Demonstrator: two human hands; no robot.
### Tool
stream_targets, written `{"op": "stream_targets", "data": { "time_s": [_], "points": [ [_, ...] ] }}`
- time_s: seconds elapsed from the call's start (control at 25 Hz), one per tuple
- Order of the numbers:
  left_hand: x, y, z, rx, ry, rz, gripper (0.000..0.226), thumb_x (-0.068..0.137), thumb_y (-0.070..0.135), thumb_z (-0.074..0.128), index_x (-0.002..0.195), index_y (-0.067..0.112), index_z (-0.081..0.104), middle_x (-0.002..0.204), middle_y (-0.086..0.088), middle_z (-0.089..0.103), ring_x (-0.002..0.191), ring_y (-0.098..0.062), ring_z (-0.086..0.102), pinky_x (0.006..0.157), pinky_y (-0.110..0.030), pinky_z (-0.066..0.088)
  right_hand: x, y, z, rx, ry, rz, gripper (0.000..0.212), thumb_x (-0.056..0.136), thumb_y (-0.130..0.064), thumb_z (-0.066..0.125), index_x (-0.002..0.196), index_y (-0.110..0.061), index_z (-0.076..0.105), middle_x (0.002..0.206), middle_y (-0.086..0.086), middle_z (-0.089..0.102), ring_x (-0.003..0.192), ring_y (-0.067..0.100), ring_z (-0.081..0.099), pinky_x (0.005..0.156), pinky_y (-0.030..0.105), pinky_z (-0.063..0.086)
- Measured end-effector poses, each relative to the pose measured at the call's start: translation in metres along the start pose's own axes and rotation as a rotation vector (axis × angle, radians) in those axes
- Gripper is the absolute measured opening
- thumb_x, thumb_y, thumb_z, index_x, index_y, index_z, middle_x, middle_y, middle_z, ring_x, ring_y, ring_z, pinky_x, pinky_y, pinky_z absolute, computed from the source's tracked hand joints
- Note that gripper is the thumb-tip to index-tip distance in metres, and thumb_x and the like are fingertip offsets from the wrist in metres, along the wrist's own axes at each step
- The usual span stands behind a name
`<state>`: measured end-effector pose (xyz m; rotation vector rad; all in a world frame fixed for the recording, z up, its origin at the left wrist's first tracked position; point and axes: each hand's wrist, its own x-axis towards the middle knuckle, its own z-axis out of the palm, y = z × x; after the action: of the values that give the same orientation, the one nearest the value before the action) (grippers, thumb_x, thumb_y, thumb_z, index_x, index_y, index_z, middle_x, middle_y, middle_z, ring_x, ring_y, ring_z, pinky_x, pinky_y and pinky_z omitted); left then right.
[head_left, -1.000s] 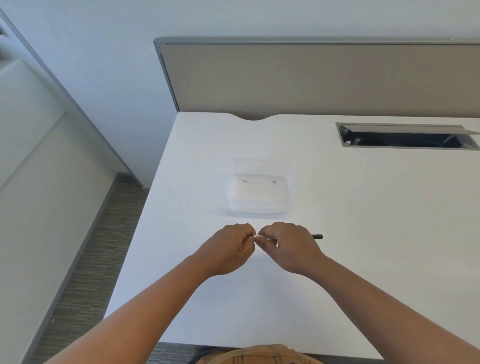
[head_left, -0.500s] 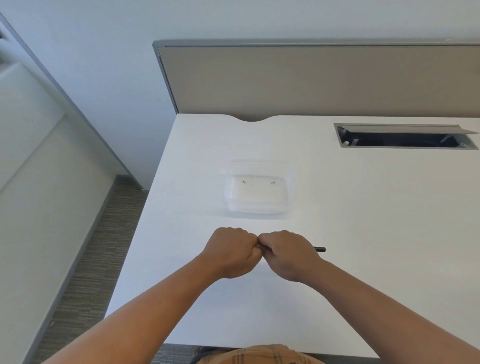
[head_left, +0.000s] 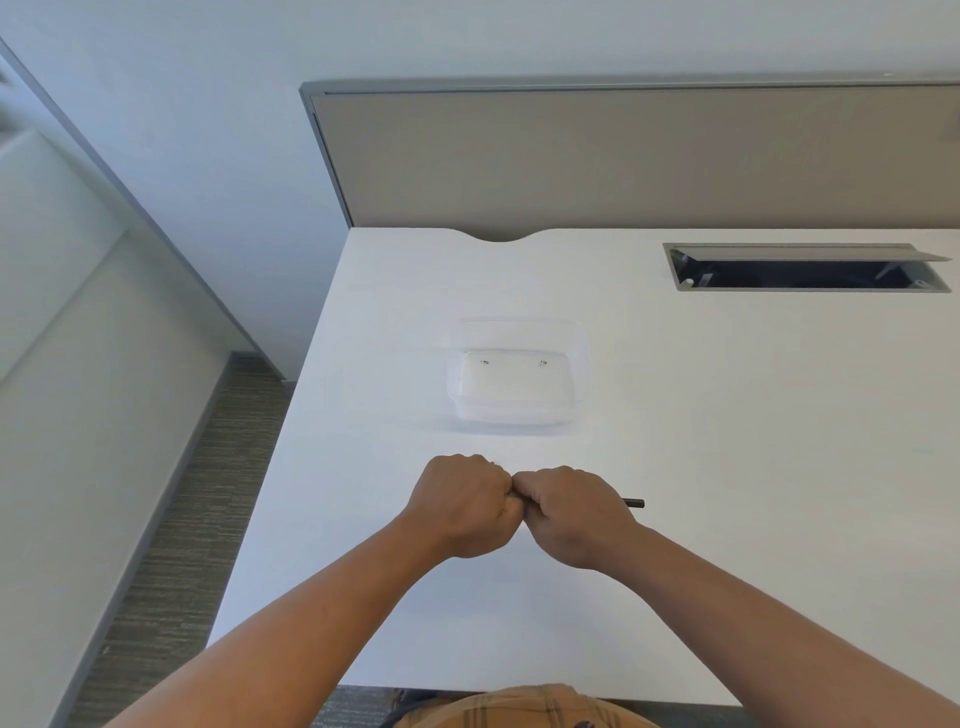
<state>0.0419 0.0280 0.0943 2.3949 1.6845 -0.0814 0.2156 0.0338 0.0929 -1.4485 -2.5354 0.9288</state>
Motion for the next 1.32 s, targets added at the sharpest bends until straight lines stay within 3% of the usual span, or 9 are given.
{"op": "stream_targets", "data": {
  "time_s": [0.36, 0.64, 0.84, 0.92, 1.0, 1.08, 1.16, 1.24, 1.32],
  "points": [
    [-0.006, 0.002, -0.003, -0.142, -0.004, -0.073, 0.033, 0.082, 0.038, 0.032, 0.056, 0.018, 0.037, 0.050, 0.003, 0.041, 0.045, -0.015, 0.035, 0.047, -0.029, 0.022, -0.001, 0.002, 0.001, -0.008, 0.039, 0.010, 0.021, 0.098, -0.031, 0.040, 0.079, -0.027, 0.048, 0.065, -0.003, 0.060, 0.063, 0.028, 0.055, 0.056, 0.037, 0.041],
    [-0.011, -0.012, 0.001, -1.120, 0.027, -0.254, 0.012, 0.092, 0.017, 0.066, 0.094, 0.023, 0.076, 0.080, -0.002, 0.076, 0.066, -0.012, 0.069, 0.062, -0.025, 0.058, 0.001, 0.007, -0.004, 0.051, 0.090, -0.011, 0.028, 0.105, -0.038, 0.036, 0.091, -0.023, 0.055, 0.069, -0.004, 0.055, 0.068, 0.022, 0.053, 0.060, 0.040, 0.041],
    [-0.013, -0.014, 0.011, -1.363, 0.096, -0.367, 0.010, 0.090, 0.012, 0.075, 0.088, 0.021, 0.078, 0.085, -0.011, 0.078, 0.084, -0.029, 0.074, 0.081, -0.035, 0.062, 0.001, 0.007, 0.001, 0.200, 0.115, -0.024, 0.021, 0.104, -0.029, 0.043, 0.098, -0.021, 0.062, 0.070, -0.005, 0.058, 0.066, 0.017, 0.050, 0.061, 0.038, 0.041],
    [-0.014, -0.015, 0.015, -1.399, 0.135, -0.419, 0.008, 0.092, 0.009, 0.072, 0.089, 0.015, 0.077, 0.085, -0.011, 0.078, 0.081, -0.025, 0.074, 0.077, -0.029, 0.062, -0.001, 0.007, 0.004, 0.156, 0.220, -0.049, 0.015, 0.100, -0.023, 0.053, 0.108, -0.021, 0.065, 0.086, -0.007, 0.066, 0.081, 0.016, 0.057, 0.071, 0.036, 0.046],
    [-0.014, -0.016, 0.016, -1.455, 0.191, -0.504, 0.008, 0.093, 0.007, 0.070, 0.091, 0.010, 0.076, 0.083, -0.011, 0.078, 0.078, -0.021, 0.074, 0.075, -0.026, 0.060, -0.005, 0.010, 0.011, -0.102, 0.478, -0.146, 0.025, 0.092, -0.016, 0.063, 0.117, -0.012, 0.068, 0.108, 0.001, 0.070, 0.103, 0.023, 0.059, 0.086, 0.038, 0.048],
    [-0.012, -0.018, 0.016, -1.560, 0.225, -0.591, 0.007, 0.094, 0.006, 0.069, 0.094, 0.005, 0.075, 0.082, -0.011, 0.077, 0.077, -0.018, 0.073, 0.074, -0.024, 0.059, -0.008, 0.011, 0.018, -0.171, 0.654, -0.266, 0.021, 0.088, -0.015, 0.065, 0.107, -0.011, 0.072, 0.097, 0.000, 0.069, 0.092, 0.023, 0.057, 0.081, 0.034, 0.047],
    [-0.011, -0.019, 0.015, -1.684, 0.219, -0.644, 0.009, 0.094, 0.004, 0.068, 0.099, 0.000, 0.073, 0.084, -0.011, 0.077, 0.078, -0.017, 0.074, 0.074, -0.024, 0.059, -0.009, 0.006, 0.026, 0.077, 0.554, -0.145, 0.015, 0.089, -0.025, 0.065, 0.100, -0.018, 0.072, 0.078, -0.010, 0.064, 0.077, 0.015, 0.055, 0.073, 0.029, 0.048],
    [-0.010, -0.019, 0.015, -1.784, 0.192, -0.667, 0.009, 0.094, 0.002, 0.067, 0.101, -0.002, 0.072, 0.085, -0.011, 0.077, 0.078, -0.018, 0.074, 0.074, -0.024, 0.059, -0.006, 0.002, 0.028, 0.644, 0.336, 0.204, 0.023, 0.088, -0.037, 0.069, 0.105, -0.022, 0.070, 0.069, -0.014, 0.061, 0.067, 0.009, 0.054, 0.068, 0.025, 0.047],
    [-0.009, -0.017, 0.017, -1.831, 0.169, -0.671, 0.009, 0.094, 0.002, 0.067, 0.101, -0.002, 0.072, 0.084, -0.010, 0.077, 0.078, -0.018, 0.074, 0.073, -0.025, 0.059, -0.001, 0.004, 0.025, 1.146, 0.282, 0.430, 0.028, 0.090, -0.034, 0.075, 0.111, -0.019, 0.067, 0.073, -0.007, 0.068, 0.067, 0.010, 0.059, 0.066, 0.027, 0.049]
  ]
}}
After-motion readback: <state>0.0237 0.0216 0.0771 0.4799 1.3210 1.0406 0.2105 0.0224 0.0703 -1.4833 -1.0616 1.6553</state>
